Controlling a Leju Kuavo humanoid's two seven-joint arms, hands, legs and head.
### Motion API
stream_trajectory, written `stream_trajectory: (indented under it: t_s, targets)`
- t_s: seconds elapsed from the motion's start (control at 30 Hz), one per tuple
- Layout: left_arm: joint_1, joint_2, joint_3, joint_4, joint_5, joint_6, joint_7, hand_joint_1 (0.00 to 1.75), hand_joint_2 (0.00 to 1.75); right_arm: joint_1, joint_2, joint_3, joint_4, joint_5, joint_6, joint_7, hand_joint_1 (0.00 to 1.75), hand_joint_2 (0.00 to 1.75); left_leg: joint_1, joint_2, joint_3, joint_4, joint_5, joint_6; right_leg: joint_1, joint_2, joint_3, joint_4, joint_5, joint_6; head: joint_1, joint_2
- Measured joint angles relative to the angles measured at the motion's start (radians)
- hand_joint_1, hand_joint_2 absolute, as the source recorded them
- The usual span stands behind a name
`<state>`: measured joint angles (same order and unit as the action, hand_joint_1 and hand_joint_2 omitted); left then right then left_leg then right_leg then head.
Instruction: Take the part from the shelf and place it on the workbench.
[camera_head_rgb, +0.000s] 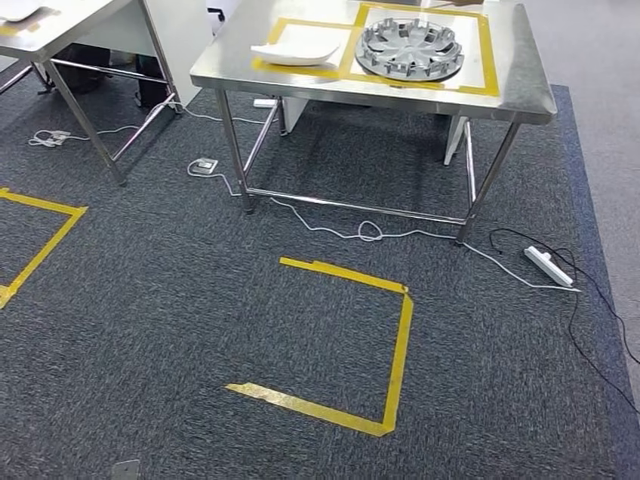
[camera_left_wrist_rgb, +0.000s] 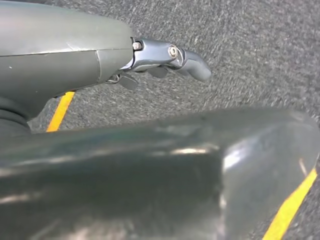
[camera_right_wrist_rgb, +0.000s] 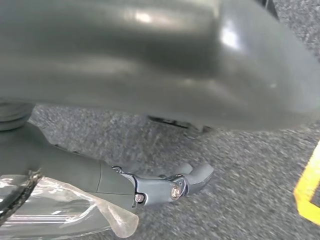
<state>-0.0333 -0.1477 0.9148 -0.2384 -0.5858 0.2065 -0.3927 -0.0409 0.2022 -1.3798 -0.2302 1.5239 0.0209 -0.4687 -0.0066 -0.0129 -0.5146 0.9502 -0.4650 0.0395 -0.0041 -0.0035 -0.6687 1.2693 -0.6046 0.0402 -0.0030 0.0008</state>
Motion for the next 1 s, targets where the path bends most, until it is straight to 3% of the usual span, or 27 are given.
stream_trajectory:
  t_s: [0.03,0.1,0.17,0.2,0.27,0.3,0.37,0.43,0.47,0.5,0.53,0.57,0.63,0.67,0.7,0.77,0.83,0.9,0.97,1.0]
  targets:
    - [0.0,0.0,0.0,0.0,-0.002,-0.001,-0.002,0.0,0.0,0.0,0.0,0.0,0.001,-0.001,0.0,0.0,0.0,0.0,0.001,-0.007,-0.011,0.002,0.007,-0.003,-0.002,0.002,0.029,-0.032,0.023,0.0,0.0,0.0]
    - [-0.002,0.0,0.0,0.0,-0.005,-0.002,-0.004,0.0,0.0,0.0,-0.001,0.0,0.001,-0.003,0.001,-0.001,0.0,0.0,0.002,-0.024,-0.029,0.01,0.019,-0.012,-0.007,0.032,0.133,-0.179,0.063,-0.002,0.0,0.0]
    - [-0.005,0.0,0.0,0.0,-0.006,-0.002,-0.006,0.0,0.0,-0.001,-0.001,0.0,0.004,-0.005,0.002,-0.002,0.0,0.0,0.0,-0.04,-0.043,0.019,0.027,-0.022,-0.011,0.067,0.21,-0.29,0.068,-0.007,0.0,0.0]
    - [-0.005,0.0,0.0,0.0,-0.007,-0.002,-0.007,0.0,0.0,0.0,-0.001,0.0,0.005,-0.006,0.002,-0.002,0.0,0.0,-0.001,-0.048,-0.048,0.023,0.032,-0.027,-0.011,0.074,0.219,-0.307,0.061,-0.011,0.0,0.0]
    - [-0.004,0.001,0.0,0.0,-0.01,-0.002,-0.008,0.0,0.0,0.001,-0.002,0.0,0.008,-0.007,0.003,-0.003,0.0,0.0,0.001,-0.064,-0.055,0.028,0.038,-0.036,-0.009,0.054,0.211,-0.308,0.063,-0.025,0.002,0.0]
    - [-0.002,0.002,0.0,0.0,-0.012,-0.002,-0.01,0.0,0.0,0.001,-0.002,0.0,0.008,-0.007,0.003,-0.003,0.0,0.0,0.002,-0.06,-0.061,0.039,0.029,-0.041,-0.009,0.042,0.207,-0.309,0.065,-0.034,0.0,0.0]
    - [-0.001,0.002,0.0,0.0,-0.013,-0.003,-0.013,0.0,0.0,0.003,-0.002,0.0,0.009,-0.009,0.004,-0.004,0.0,0.0,0.005,-0.032,-0.09,0.11,-0.026,-0.049,-0.008,0.014,0.201,-0.311,0.072,-0.05,-0.004,0.0]
    - [-0.002,0.001,0.0,0.0,-0.014,-0.004,-0.015,0.0,0.0,0.007,-0.003,0.0,0.009,-0.01,0.004,-0.005,0.0,0.0,0.008,-0.005,-0.138,0.242,-0.108,-0.057,-0.004,-0.014,0.194,-0.31,0.075,-0.057,-0.009,0.0]
    - [-0.001,0.001,0.0,0.0,-0.015,-0.005,-0.016,0.0,0.0,0.009,-0.004,0.0,0.009,-0.01,0.004,-0.005,0.0,0.0,0.01,0.0,-0.154,0.296,-0.132,-0.06,-0.002,-0.028,0.192,-0.31,0.076,-0.058,-0.009,0.0]
    - [0.001,0.001,0.0,0.0,-0.016,-0.005,-0.016,0.0,0.0,0.01,-0.004,0.0,0.009,-0.01,0.005,-0.005,0.0,0.0,0.011,0.003,-0.156,0.323,-0.138,-0.061,0.0,-0.042,0.19,-0.31,0.076,-0.058,-0.009,0.0]
    - [0.002,0.001,0.0,0.0,-0.017,-0.004,-0.016,0.0,0.0,0.01,-0.005,0.0,0.01,-0.01,0.005,-0.005,0.0,0.0,0.012,0.006,-0.138,0.309,-0.122,-0.06,0.002,-0.055,0.19,-0.309,0.076,-0.058,-0.01,0.0]
    - [0.004,0.001,0.0,0.0,-0.019,-0.004,-0.016,0.0,0.0,0.009,-0.005,0.0,0.01,-0.011,0.006,-0.005,0.0,0.0,0.012,0.014,-0.103,0.256,-0.091,-0.058,0.003,-0.067,0.194,-0.309,0.076,-0.057,-0.01,0.0]
    - [0.004,0.001,-0.001,0.0,-0.025,-0.002,-0.016,0.0,0.0,0.007,-0.005,0.0,0.01,-0.014,0.006,-0.006,0.0,0.0,0.005,0.058,-0.025,0.12,-0.035,-0.047,0.006,-0.09,0.202,-0.307,0.074,-0.053,-0.01,0.0]
    - [0.004,0.001,-0.001,0.0,-0.029,-0.001,-0.016,0.0,0.0,0.007,-0.005,0.0,0.011,-0.016,0.006,-0.006,0.0,0.0,0.0,0.079,-0.003,0.074,-0.022,-0.039,0.008,-0.1,0.202,-0.306,0.073,-0.049,-0.009,0.0]
    - [0.004,0.001,-0.001,0.0,-0.032,0.0,-0.016,0.0,0.0,0.007,-0.005,0.0,0.011,-0.017,0.006,-0.007,0.0,0.0,-0.005,0.092,0.005,0.052,-0.021,-0.031,0.01,-0.11,0.201,-0.304,0.073,-0.045,-0.009,0.0]
    - [0.005,0.001,-0.002,0.0,-0.035,0.001,-0.016,0.0,0.0,0.006,-0.005,0.0,0.012,-0.019,0.007,-0.007,0.0,0.0,-0.007,0.08,0.0,0.04,-0.023,-0.017,0.012,-0.128,0.199,-0.302,0.072,-0.034,-0.009,0.0]
    - [0.005,-0.001,-0.003,0.0,-0.036,0.002,-0.015,0.0,0.0,0.003,-0.005,0.0,0.013,-0.019,0.008,-0.008,0.0,0.0,-0.001,0.057,-0.001,0.027,-0.019,-0.007,0.01,-0.09,0.185,-0.277,0.05,-0.022,-0.005,0.0]
    - [0.001,-0.002,-0.004,0.0,-0.038,0.002,-0.015,0.0,0.0,0.004,-0.005,0.0,0.013,-0.019,0.008,-0.009,0.0,0.0,0.003,0.033,-0.003,0.022,-0.013,0.001,0.004,-0.025,0.132,-0.171,-0.005,-0.015,0.0,0.0]
    - [-0.001,-0.003,-0.006,0.0,-0.041,0.002,-0.015,0.0,0.0,0.008,-0.005,0.0,0.014,-0.019,0.008,-0.009,0.0,0.0,0.002,0.007,-0.007,0.023,-0.01,0.003,0.001,-0.001,0.058,-0.029,-0.053,-0.012,0.001,0.0]
    - [0.0,-0.004,-0.006,0.0,-0.042,0.002,-0.015,0.0,0.0,0.01,-0.006,0.0,0.014,-0.02,0.009,-0.008,0.0,0.0,0.001,-0.007,-0.007,0.023,-0.01,0.004,0.001,0.001,0.036,0.007,-0.053,-0.012,0.0,0.0]
